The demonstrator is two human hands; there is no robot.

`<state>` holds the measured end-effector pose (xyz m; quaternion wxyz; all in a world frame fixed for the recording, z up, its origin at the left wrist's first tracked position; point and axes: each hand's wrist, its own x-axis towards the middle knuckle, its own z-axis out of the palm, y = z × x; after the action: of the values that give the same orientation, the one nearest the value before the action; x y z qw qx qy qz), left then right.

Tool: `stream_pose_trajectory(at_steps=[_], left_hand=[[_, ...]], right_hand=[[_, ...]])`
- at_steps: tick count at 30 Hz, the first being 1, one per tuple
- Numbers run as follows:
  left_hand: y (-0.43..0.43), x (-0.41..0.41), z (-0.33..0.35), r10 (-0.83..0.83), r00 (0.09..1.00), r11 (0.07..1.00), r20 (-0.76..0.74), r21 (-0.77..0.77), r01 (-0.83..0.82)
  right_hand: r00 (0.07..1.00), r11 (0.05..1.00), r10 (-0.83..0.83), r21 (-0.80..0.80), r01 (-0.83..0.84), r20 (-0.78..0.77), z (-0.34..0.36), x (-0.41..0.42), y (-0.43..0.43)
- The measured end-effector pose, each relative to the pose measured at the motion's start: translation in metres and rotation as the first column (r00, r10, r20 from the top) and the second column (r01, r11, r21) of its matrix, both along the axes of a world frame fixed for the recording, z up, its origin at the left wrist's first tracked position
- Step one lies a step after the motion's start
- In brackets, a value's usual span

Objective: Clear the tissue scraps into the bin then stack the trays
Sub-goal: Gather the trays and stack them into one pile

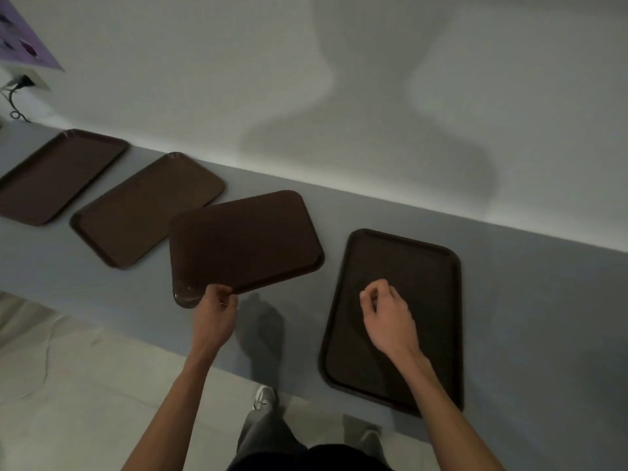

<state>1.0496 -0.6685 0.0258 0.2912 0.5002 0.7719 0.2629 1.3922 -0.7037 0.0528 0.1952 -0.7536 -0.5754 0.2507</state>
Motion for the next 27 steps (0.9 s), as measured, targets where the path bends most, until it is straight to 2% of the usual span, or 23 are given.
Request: stream_pose_trajectory(at_steps=[6,10,14,20,23,27], left_hand=[[0.044,-0.098,0.000,0.074,0.997,0.994,0.036,-0.089,-0.070],[0.078,-0.148,-0.004,0.127,0.988,0.978,0.084,-0.175,-0.111],[0.104,-0.165,-0.007,0.181,0.973,0.953,0.141,-0.269,-0.138],[0.133,-0.171,-0.013,0.196,0.958,0.934,0.209,-0.339,-0.117],[0.143,-0.172,-0.012,0.240,0.934,0.917,0.266,-0.377,-0.128],[0.152,-0.182,-0.023,0.310,0.864,0.905,0.397,-0.403,-0.140]], right_hand=[[0.992,0.994,-0.036,-0.102,0.024,-0.118,-0.004,-0.099,0.055],[0.987,0.982,-0.104,-0.168,0.083,-0.120,-0.007,-0.138,0.091],[0.984,0.972,-0.166,-0.180,0.151,-0.070,-0.016,-0.148,0.124],[0.987,0.955,-0.162,-0.257,0.150,-0.025,-0.035,-0.142,0.165],[0.994,0.944,-0.080,-0.314,0.100,0.079,-0.053,-0.150,0.169],[0.977,0.959,-0.036,-0.269,0.093,0.211,-0.072,-0.175,0.158]])
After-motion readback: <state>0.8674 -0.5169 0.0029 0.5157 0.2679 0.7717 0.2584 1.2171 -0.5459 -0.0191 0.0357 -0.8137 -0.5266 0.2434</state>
